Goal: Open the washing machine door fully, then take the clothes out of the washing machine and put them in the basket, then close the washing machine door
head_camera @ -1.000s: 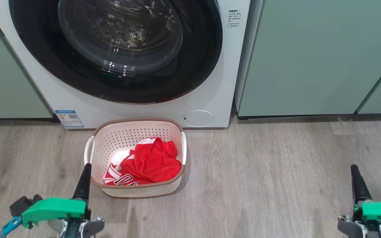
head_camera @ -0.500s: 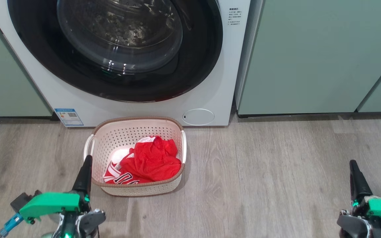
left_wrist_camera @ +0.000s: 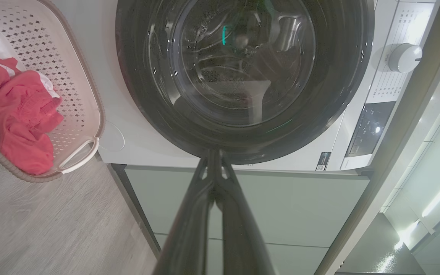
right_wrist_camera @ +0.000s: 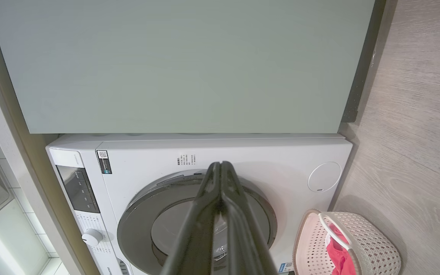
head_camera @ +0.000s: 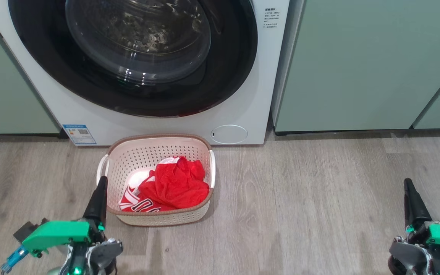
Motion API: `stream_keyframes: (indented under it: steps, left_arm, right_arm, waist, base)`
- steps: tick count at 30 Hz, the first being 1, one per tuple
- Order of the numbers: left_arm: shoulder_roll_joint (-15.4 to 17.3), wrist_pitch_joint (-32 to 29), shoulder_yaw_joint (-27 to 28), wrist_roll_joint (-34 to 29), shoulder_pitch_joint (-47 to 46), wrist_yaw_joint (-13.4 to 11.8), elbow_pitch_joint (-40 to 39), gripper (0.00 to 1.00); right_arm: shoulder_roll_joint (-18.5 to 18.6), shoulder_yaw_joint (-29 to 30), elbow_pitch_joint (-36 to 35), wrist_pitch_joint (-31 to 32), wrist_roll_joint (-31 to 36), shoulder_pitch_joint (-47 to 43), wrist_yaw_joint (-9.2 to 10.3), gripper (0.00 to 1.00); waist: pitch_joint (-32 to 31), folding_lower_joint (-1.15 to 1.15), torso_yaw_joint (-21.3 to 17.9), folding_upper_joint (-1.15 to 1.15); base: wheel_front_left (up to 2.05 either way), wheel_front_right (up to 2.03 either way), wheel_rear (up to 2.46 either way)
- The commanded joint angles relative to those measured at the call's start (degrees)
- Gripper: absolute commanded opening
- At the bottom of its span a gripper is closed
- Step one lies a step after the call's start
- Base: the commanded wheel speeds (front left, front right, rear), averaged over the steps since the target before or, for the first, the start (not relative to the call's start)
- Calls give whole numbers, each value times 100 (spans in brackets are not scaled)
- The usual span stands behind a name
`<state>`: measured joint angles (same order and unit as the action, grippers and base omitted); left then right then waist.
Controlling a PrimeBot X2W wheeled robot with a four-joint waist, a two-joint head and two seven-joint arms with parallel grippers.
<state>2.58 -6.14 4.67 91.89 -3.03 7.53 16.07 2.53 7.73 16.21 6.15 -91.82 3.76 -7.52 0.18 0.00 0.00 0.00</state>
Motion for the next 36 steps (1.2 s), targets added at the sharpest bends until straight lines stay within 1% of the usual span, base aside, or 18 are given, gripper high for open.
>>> stream_keyframes:
  steps: [1, 36]
  left_arm:
    - [30, -36, 186, 27, -316, -4, -203, 0]
    - [30, -36, 185, 28, -316, -4, -203, 0]
  right_arm:
    - [35, -120, -219, 35, -34, 243, 3, 0]
    - [34, -121, -219, 34, -34, 242, 3, 0]
  waist:
    - [-1, 0, 0, 0]
    - [-1, 0, 0, 0]
  base:
    - [0, 0, 0]
    - [0, 0, 0]
